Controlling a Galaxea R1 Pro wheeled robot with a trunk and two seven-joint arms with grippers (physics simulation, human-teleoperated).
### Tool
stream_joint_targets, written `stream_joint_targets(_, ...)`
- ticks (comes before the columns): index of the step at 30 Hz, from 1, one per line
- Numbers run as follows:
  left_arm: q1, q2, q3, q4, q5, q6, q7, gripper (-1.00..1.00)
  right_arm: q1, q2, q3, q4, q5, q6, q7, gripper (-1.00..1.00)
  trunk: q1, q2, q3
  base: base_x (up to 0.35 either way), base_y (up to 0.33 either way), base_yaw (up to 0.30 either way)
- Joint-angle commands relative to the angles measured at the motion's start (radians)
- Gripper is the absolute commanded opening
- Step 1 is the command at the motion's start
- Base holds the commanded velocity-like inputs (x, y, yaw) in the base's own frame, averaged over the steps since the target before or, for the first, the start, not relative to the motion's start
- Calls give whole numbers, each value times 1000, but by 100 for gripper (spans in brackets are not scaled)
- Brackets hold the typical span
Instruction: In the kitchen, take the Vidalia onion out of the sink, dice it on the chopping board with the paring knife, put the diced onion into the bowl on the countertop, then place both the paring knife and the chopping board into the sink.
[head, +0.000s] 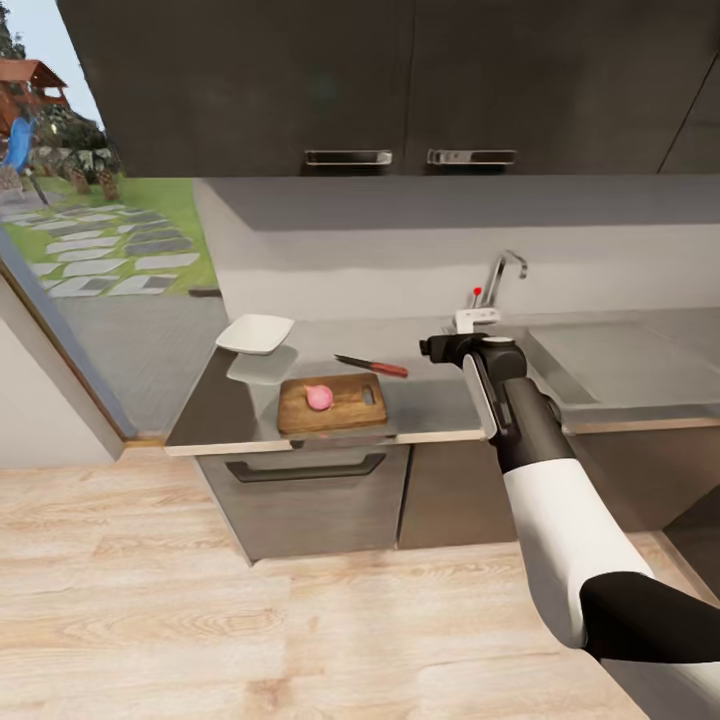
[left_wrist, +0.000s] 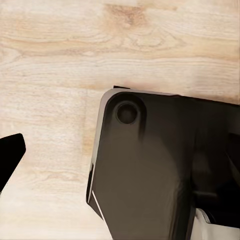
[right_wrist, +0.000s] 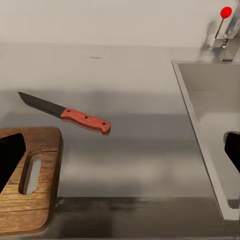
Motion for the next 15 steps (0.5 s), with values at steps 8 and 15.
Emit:
stream_joint_targets(8, 0, 0, -2, -1, 10, 1, -5, 100, 4, 0, 1, 3, 3, 5, 1, 100, 1, -2, -2, 237, 3, 0)
stream_joint_targets(15, 0, 1, -2, 0, 10, 1, -5, 100, 6, -1, 2, 44, 3, 3, 1, 100, 1, -2, -2, 73, 0, 0)
